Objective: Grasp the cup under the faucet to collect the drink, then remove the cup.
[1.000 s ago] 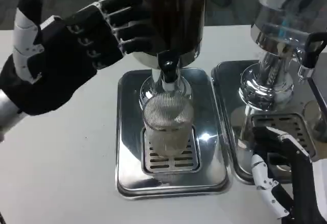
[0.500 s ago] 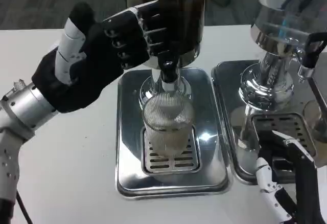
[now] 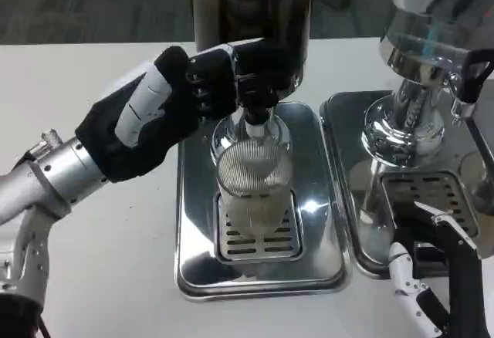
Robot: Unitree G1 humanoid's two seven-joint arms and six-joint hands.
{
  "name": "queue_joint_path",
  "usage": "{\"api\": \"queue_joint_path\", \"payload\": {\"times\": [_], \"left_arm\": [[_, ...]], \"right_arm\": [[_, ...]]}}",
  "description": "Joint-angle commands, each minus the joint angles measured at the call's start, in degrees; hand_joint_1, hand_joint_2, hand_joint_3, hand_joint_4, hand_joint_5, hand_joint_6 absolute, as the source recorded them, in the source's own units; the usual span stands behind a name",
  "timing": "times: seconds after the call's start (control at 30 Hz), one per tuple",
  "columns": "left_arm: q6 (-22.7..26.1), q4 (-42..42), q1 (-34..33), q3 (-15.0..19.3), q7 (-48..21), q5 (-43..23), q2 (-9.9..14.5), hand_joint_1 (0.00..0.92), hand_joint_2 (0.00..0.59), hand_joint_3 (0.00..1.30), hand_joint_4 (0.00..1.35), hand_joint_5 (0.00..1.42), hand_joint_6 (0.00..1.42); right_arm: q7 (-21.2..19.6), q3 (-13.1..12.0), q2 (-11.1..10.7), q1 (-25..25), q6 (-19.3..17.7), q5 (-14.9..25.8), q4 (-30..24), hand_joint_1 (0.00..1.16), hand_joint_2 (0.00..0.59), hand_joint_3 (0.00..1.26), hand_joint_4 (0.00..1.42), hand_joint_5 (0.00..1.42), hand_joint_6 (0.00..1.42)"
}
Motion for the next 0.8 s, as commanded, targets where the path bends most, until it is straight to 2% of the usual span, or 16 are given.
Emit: {"api": "queue_joint_path", "payload": {"times": [0.03,0.4,0.8], "left_arm": [[-3.9,2.9,-1.4,-0.6,-0.8,1.6,-0.5,0.000,0.097,0.22,0.13,0.17,0.20],[-11.5,8.8,-2.2,-2.1,-2.8,3.7,-1.2,0.000,0.103,0.22,0.15,0.18,0.20],[-20.7,13.2,-2.8,-4.1,-3.4,5.6,-0.5,0.000,0.110,0.24,0.16,0.19,0.21]], "right_arm": [[-0.7,-0.1,0.2,0.0,-0.7,0.6,0.3,0.47,0.500,0.41,0.39,0.40,0.47],[-0.6,-0.2,0.1,-0.4,-0.7,0.8,0.5,0.48,0.504,0.41,0.39,0.40,0.47],[-0.7,-0.4,0.2,-0.4,-0.6,0.7,0.3,0.49,0.514,0.40,0.39,0.39,0.45]]}}
